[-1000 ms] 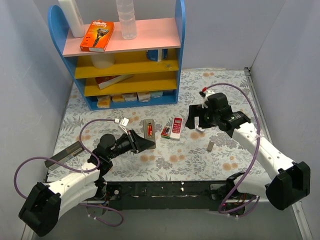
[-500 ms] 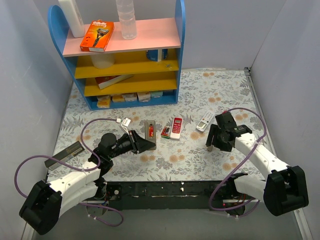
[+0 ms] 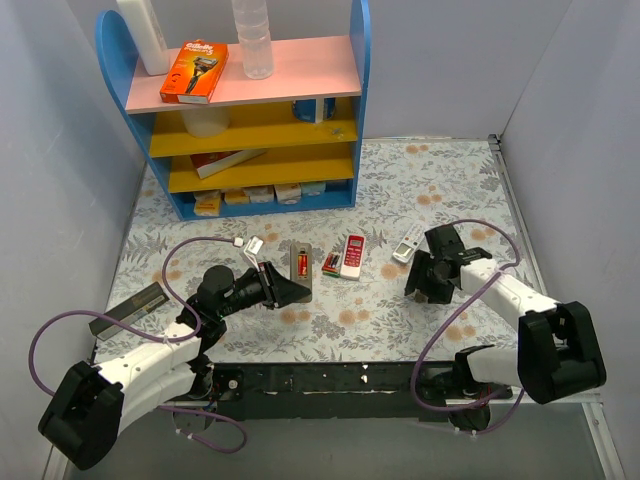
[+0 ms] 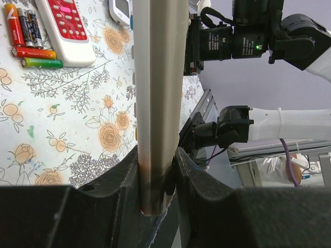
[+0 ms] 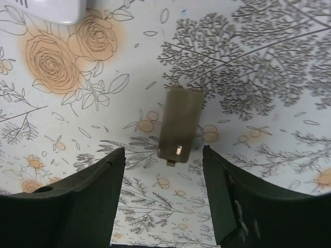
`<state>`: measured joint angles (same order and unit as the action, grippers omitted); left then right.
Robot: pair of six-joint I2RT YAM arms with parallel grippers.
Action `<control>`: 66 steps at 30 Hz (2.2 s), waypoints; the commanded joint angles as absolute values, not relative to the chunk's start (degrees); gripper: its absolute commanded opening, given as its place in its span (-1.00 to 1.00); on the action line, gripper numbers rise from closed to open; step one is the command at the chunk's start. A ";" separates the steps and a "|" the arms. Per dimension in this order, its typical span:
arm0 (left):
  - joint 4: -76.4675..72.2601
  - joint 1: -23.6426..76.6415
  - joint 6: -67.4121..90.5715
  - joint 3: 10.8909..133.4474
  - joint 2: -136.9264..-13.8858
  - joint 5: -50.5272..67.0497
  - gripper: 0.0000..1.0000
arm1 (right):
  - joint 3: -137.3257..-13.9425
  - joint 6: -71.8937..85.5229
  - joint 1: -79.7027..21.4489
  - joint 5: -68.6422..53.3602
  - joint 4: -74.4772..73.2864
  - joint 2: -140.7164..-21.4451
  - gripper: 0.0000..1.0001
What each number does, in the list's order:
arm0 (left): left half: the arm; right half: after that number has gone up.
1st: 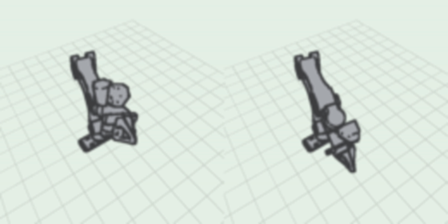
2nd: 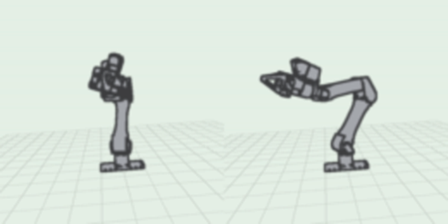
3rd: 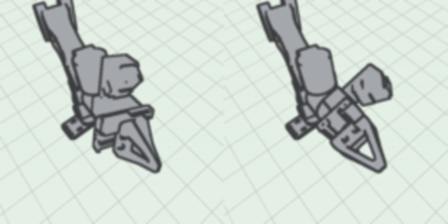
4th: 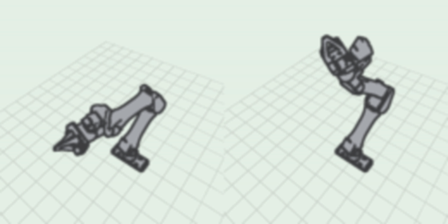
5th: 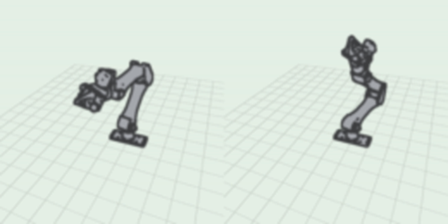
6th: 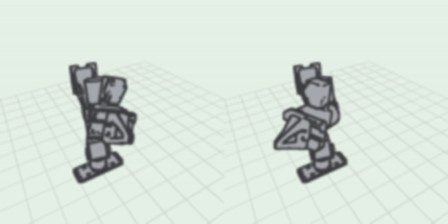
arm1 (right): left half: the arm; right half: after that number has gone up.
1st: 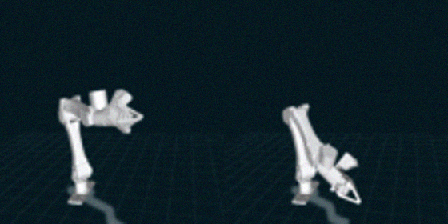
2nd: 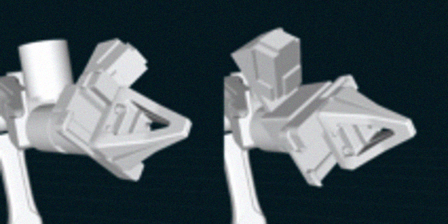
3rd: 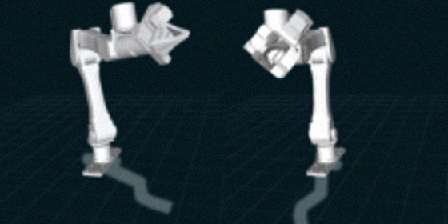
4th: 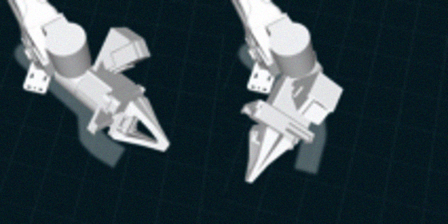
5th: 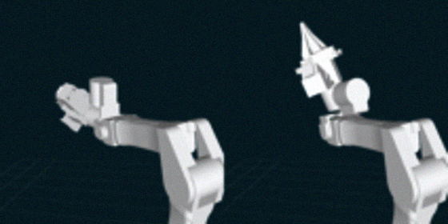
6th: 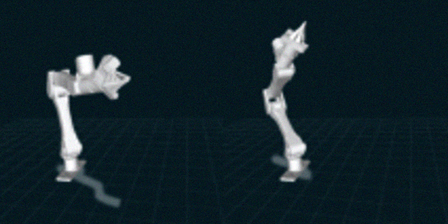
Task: Load the batteries into the remote control
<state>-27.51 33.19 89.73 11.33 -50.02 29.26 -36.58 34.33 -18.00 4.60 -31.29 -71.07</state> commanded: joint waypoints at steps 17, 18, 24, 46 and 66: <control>-27.16 33.31 88.68 13.45 -47.11 28.39 -0.97 | -59.40 4.09 -19.34 -24.09 -28.46 -90.79 0.59; -26.81 33.40 88.77 13.36 -46.94 28.21 -0.97 | -59.85 1.87 -19.34 -23.56 -30.56 -90.62 0.58; -26.98 33.31 88.42 13.45 -47.37 28.04 -0.97 | -61.17 -9.65 -19.34 -17.94 -35.41 -90.70 0.47; -25.31 33.40 87.36 14.15 -46.67 28.39 -0.96 | -62.32 -24.96 -25.31 -7.03 -34.72 -99.22 0.32; -25.40 33.40 87.19 14.50 -47.11 29.36 -0.97 | -60.30 -27.25 -30.94 -1.06 -34.54 -101.51 -0.07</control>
<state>-24.38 33.19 88.27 12.12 -47.94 28.80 -61.39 -27.59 -30.15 -3.03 -35.46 -99.55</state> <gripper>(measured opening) 0.251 0.504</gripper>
